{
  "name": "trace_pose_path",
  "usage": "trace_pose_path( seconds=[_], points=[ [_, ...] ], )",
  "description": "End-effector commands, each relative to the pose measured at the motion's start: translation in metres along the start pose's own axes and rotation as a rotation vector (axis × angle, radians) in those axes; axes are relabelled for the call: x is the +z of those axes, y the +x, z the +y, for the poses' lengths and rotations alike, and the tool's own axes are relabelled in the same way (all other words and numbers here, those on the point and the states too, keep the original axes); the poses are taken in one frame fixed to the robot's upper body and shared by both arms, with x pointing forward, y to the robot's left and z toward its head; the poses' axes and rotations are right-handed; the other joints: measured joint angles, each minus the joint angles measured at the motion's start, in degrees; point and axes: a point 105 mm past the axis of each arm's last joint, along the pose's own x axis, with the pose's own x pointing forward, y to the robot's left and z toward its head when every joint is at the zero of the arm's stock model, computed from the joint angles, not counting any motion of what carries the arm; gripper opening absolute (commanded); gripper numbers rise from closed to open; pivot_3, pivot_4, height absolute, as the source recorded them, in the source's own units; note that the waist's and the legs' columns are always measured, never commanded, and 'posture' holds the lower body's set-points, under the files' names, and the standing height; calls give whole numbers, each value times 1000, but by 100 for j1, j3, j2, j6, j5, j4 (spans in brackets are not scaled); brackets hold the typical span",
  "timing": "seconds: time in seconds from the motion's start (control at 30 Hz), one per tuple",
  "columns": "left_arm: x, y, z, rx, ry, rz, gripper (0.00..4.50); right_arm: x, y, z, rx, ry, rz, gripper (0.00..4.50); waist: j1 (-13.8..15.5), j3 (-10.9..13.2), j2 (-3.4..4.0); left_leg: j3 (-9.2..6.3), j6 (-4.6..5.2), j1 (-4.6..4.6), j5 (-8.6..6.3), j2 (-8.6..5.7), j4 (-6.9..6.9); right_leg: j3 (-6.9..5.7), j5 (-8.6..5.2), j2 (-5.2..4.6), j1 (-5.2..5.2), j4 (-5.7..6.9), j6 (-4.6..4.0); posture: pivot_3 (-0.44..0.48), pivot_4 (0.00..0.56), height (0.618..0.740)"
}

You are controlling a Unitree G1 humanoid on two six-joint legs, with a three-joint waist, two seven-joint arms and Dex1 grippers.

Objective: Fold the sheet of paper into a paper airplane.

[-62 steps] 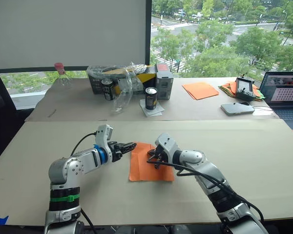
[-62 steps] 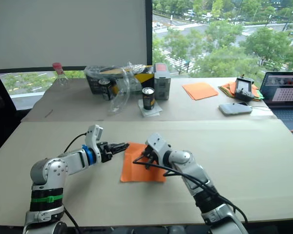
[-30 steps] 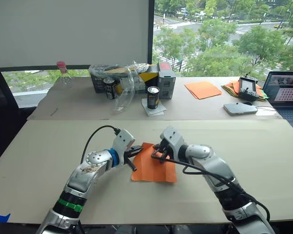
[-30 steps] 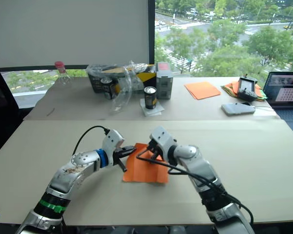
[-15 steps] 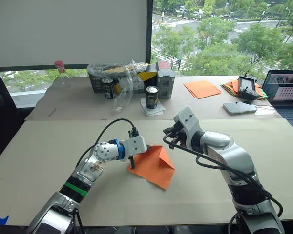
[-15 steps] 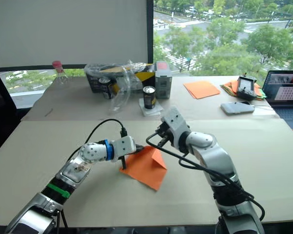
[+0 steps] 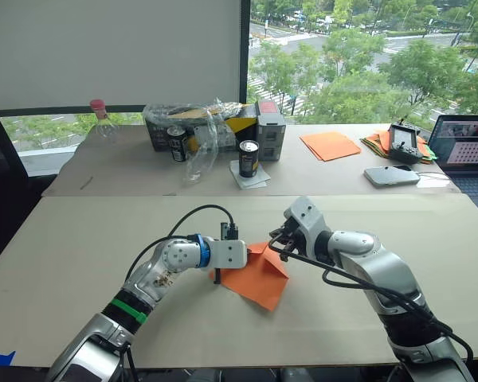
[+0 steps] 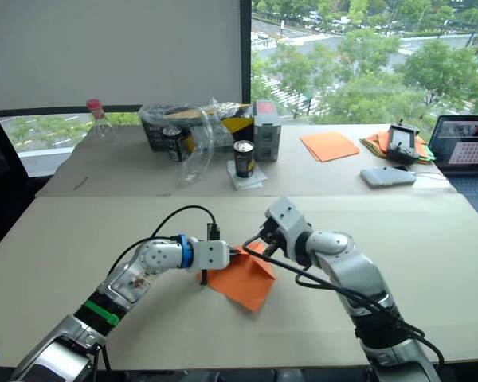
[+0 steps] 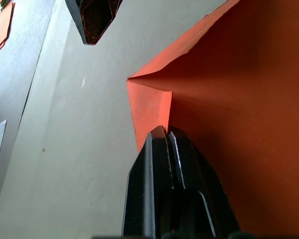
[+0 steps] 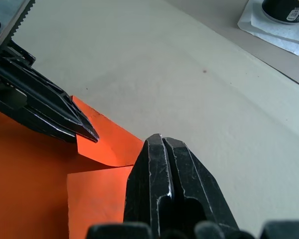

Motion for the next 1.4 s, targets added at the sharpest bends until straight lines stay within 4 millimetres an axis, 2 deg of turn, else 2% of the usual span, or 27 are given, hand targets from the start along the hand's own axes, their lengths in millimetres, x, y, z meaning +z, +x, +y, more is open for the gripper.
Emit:
trace_pose_path(
  seconds=[0.03,0.43,0.53,0.63,0.83,0.93,1.07,1.1,1.17,1.2,1.33,1.4],
  points=[
    [4,3,-4,-13,0,-2,23,5,5,4,32,-35,-26,0,2,0,0,0,0,0,0,0,1,0,0,0,0,0,0,0,150,670],
    [6,2,-5,-11,-65,-25,23,-25,30,15,82,61,-15,0,2,-1,-1,0,0,2,0,-2,4,0,1,0,2,0,1,0,150,670],
    [7,-1,0,18,-112,-33,23,-42,33,19,85,56,36,0,-2,-1,0,-1,0,5,0,1,3,0,1,4,3,2,1,0,150,670],
    [9,-7,8,58,-186,-69,23,-48,35,20,84,64,47,0,-4,-1,0,-1,0,10,0,2,5,0,1,5,7,4,1,0,150,670],
    [8,-43,30,83,-407,-169,1790,-54,39,25,94,69,62,0,-22,-2,1,-2,0,35,0,9,1,0,1,11,28,4,1,0,150,670],
    [12,-65,49,149,-570,-260,2846,-55,40,26,99,66,66,0,-25,-2,1,-4,0,42,0,9,2,0,1,11,35,4,1,0,150,670],
    [4,-68,55,187,-713,-269,2846,-55,42,26,102,61,68,0,-24,-6,0,-4,0,49,0,9,1,-1,1,11,41,3,1,0,150,670],
    [2,-65,56,196,-738,-264,2273,-54,42,27,102,61,68,0,-22,-6,-1,-4,0,52,0,9,1,0,1,12,45,3,1,0,150,670],
    [-1,-59,58,216,-761,-248,1743,-54,42,28,103,61,67,0,-19,-7,-3,-4,0,54,0,9,2,0,1,11,48,3,1,0,150,670],
    [-1,-54,56,212,-765,-234,1343,-54,42,29,103,61,67,0,-20,-8,-3,-4,-1,55,1,9,2,0,1,12,48,3,1,0,150,670],
    [-4,-32,41,164,-774,-192,13,-54,42,27,94,65,64,0,-34,-10,-3,-3,-2,55,1,10,0,2,1,13,48,4,0,0,150,670],
    [-6,-24,31,135,-796,-172,13,-55,42,28,92,65,65,0,-32,-10,-4,-3,-3,55,1,10,0,2,1,12,48,4,0,0,150,670]
  ],
)
